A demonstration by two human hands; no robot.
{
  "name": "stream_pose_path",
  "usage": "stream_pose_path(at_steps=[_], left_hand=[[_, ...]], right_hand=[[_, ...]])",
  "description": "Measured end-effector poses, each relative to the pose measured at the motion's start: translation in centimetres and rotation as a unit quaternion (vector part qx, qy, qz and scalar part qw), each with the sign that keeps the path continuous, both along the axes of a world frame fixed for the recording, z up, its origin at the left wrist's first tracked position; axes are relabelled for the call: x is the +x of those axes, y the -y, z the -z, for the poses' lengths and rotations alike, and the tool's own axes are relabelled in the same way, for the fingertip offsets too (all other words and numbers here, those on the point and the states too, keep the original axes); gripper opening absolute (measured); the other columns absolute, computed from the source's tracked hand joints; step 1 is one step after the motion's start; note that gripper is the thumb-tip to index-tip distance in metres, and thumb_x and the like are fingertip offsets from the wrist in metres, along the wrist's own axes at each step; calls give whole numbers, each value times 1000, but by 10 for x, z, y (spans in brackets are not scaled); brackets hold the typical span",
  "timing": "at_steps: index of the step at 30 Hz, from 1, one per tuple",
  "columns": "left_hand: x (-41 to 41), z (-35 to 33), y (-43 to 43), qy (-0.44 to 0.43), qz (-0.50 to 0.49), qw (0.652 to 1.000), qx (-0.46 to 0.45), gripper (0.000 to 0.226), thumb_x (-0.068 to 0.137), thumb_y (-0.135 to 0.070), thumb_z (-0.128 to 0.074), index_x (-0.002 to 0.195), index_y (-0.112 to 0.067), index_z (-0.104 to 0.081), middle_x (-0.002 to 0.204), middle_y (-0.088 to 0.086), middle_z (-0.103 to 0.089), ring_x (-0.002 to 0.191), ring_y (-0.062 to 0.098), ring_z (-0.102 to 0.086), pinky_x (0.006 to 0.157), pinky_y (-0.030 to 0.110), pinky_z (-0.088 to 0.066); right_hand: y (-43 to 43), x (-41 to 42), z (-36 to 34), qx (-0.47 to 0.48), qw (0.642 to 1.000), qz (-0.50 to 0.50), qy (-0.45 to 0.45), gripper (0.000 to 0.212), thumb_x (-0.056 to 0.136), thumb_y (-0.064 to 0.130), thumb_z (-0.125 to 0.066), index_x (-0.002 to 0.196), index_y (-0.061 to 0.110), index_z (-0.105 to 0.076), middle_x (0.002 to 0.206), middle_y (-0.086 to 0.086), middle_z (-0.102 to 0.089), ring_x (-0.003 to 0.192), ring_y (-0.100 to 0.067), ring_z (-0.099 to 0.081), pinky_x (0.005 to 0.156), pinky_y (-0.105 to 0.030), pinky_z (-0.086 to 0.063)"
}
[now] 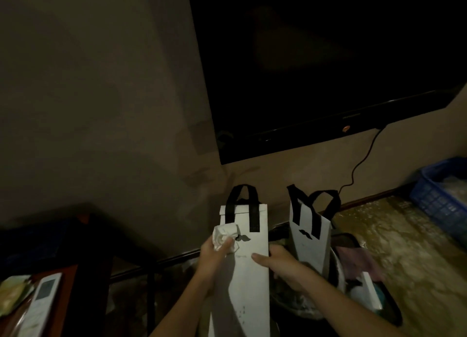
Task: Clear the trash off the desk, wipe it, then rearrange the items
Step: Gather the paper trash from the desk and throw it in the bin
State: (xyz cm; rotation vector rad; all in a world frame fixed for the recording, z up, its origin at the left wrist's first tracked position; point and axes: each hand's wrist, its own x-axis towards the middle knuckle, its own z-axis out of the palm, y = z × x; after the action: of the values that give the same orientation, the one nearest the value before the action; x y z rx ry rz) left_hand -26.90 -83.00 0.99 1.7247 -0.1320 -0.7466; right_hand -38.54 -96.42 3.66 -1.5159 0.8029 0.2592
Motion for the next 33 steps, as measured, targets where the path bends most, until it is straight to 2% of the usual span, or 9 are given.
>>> stream_pose_path(at_steps=[4, 7, 11, 16, 19, 23, 25, 28, 33], left_hand=[[5, -5, -13, 1, -50, 999, -19, 18, 93, -19, -60, 111, -16, -63, 103, 3, -69, 94, 15, -65, 70, 23, -53], [13, 1, -31, -2, -70, 997, 11, 33, 93, -25, -60, 124, -12, -58, 111, 9, -67, 100, 23, -64, 88, 41, -54], [14, 13, -47, -28, -68, 996, 46, 33, 97, -27, -53, 127, -14, -54, 108, 10, -66, 97, 28, -65, 86, 46, -55], [8, 26, -44, -46, -63, 995, 60, 35, 98, -24, -51, 131, -13, -48, 115, 14, -62, 100, 28, -62, 67, 29, -50], [4, 32, -38, -48, -47, 996, 66, 33, 97, -22, -54, 128, -12, -50, 110, 11, -65, 92, 24, -63, 66, 28, -49], [4, 42, -33, -30, -26, 995, 95, 30, 97, -20, -54, 125, -10, -52, 95, 4, -63, 78, 17, -59, 61, 26, -46], [4, 44, -30, -31, -23, 993, 108, 30, 97, -20, -53, 126, -9, -52, 94, 2, -62, 79, 15, -58, 60, 23, -46], [3, 48, -23, -38, 5, 993, 116, 27, 98, -18, -53, 124, -14, -49, 93, -6, -58, 78, 5, -57, 53, 13, -43], [-5, 57, -19, -55, 72, 984, 155, 33, 96, -20, -55, 124, -13, -40, 113, 6, -60, 89, 13, -60, 59, 15, -47]], right_hand=[[22, 3, -5, -15, 996, 30, 82, 18, 92, 16, -59, 110, 16, -63, 113, -3, -68, 97, -14, -65, 84, -33, -54], [41, 1, -21, -69, 985, 76, 138, 9, 93, 13, -57, 99, 17, -62, 107, -4, -67, 93, -13, -65, 75, -24, -54], [62, -11, -30, -166, 958, 133, 194, 7, 92, 11, -57, 92, 15, -63, 87, 9, -66, 75, -4, -63, 56, -11, -49], [68, -25, 6, -242, 944, 170, 145, 41, 87, 34, -57, 84, -7, -60, 77, -26, -62, 70, -40, -61, 58, -36, -48], [77, -27, 8, -275, 933, 177, 147, 39, 89, 30, -57, 89, -8, -63, 75, -19, -65, 67, -27, -62, 59, -41, -51], [82, -38, 9, -312, 936, 120, 109, 35, 93, 10, -57, 60, 11, -46, 46, 5, -41, 46, -14, -54, 45, -19, -44], [76, -47, 27, -299, 947, 91, 75, 42, 94, 11, -55, 57, 16, -34, 48, 5, -34, 45, -13, -49, 50, -22, -52], [73, -47, 63, -308, 943, 119, 46, 45, 95, 15, -53, 58, 21, -30, 51, 7, -33, 50, -10, -49, 67, -53, -56], [82, -26, 89, -210, 969, 126, -23, 17, 96, 9, -53, 86, -2, -61, 86, -14, -57, 88, -30, -59, 81, -41, -55]])
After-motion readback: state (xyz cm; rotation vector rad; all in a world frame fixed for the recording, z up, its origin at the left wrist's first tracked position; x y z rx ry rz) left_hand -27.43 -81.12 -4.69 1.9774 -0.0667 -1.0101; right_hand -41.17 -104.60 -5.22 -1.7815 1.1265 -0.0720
